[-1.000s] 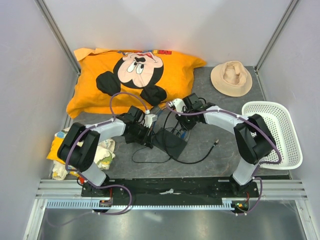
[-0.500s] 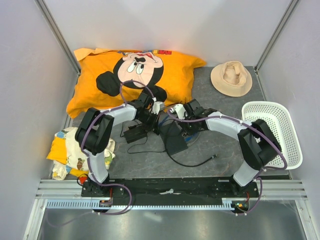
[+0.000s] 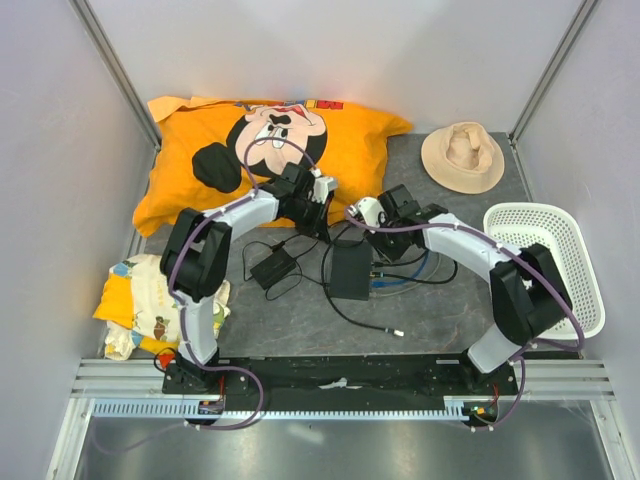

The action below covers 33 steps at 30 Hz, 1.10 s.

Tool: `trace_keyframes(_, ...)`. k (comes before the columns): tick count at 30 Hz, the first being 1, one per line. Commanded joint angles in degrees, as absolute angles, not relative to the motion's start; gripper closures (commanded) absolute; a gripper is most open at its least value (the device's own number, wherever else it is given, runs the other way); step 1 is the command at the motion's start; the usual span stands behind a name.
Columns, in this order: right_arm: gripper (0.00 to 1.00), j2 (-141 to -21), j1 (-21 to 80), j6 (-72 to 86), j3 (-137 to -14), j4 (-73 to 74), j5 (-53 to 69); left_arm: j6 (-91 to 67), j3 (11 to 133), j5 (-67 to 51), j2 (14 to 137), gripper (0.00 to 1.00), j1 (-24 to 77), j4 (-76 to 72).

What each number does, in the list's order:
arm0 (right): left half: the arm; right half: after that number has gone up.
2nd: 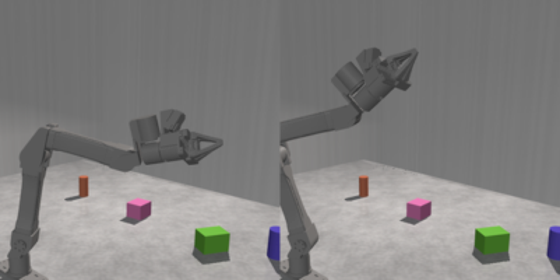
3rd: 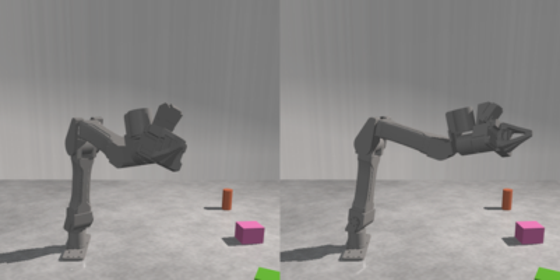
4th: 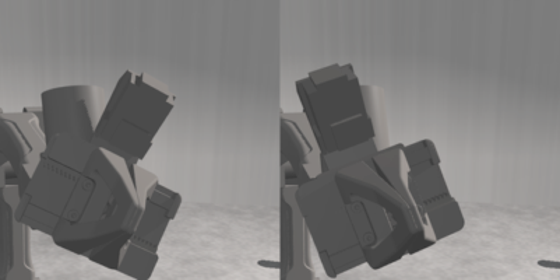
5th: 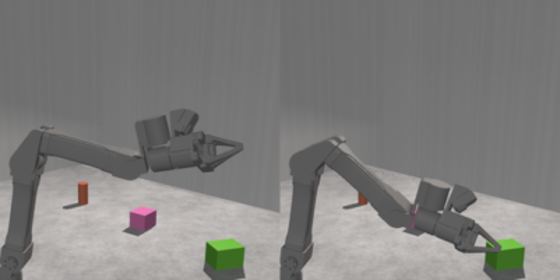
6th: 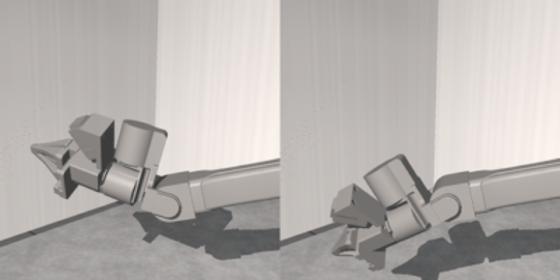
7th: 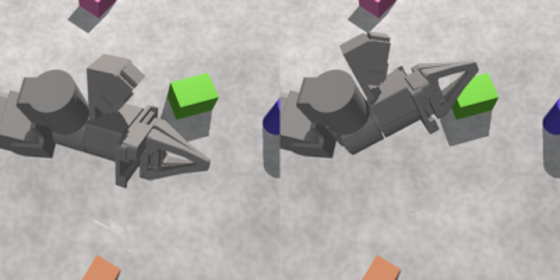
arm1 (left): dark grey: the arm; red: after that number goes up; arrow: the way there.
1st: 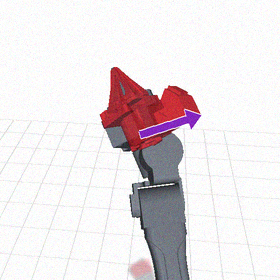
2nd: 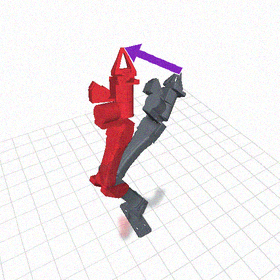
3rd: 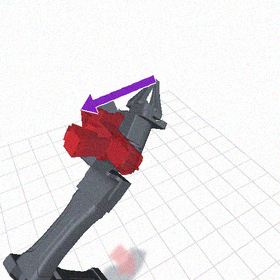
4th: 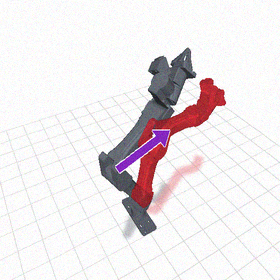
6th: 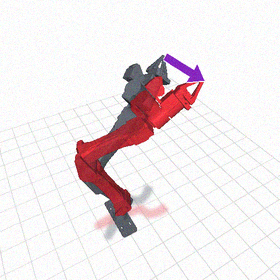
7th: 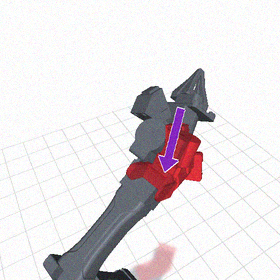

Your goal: Pull the plug from the switch port

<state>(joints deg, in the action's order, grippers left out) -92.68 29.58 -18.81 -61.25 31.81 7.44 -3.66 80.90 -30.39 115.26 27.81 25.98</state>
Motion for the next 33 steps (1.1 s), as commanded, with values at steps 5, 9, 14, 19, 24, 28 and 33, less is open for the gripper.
trace_keyframes(5,0.65,-89.74,31.55,-19.95,-68.64,37.7,16.7,-0.44,72.17,-33.4,99.15,0.95,26.54,28.21)
trace_keyframes(9,0.64,-89.21,31.9,-20.48,-71.09,38.41,15.82,-0.53,65.58,-32.61,96.6,0.93,26.63,27.34)
trace_keyframes(14,0.64,-84.9,31.9,-21.28,-72.51,38.94,21.6,1.75,62.67,-32.08,94.04,0.88,26.54,27.16)
trace_keyframes(19,0.64,-91.47,34.1,-17.41,-70.49,33.16,22.42,2.37,63.19,-31.73,97.37,0.7,26.37,27.07)
trace_keyframes(24,0.69,-98.16,36.12,-14.95,-70.49,29.18,18.2,4.74,65.12,-34.01,100.37,0.66,26.19,26.72)
trace_keyframes(28,0.75,-100.45,36.12,-14.59,-69.35,28.31,15.13,6.15,66.53,-34.8,102.65,0.66,26.19,26.54)
trace_keyframes(33,0.82,-99.94,36.12,-14.15,-63.73,26.46,10.82,6.85,66.88,-34.18,104.94,0.62,26.19,24.7)
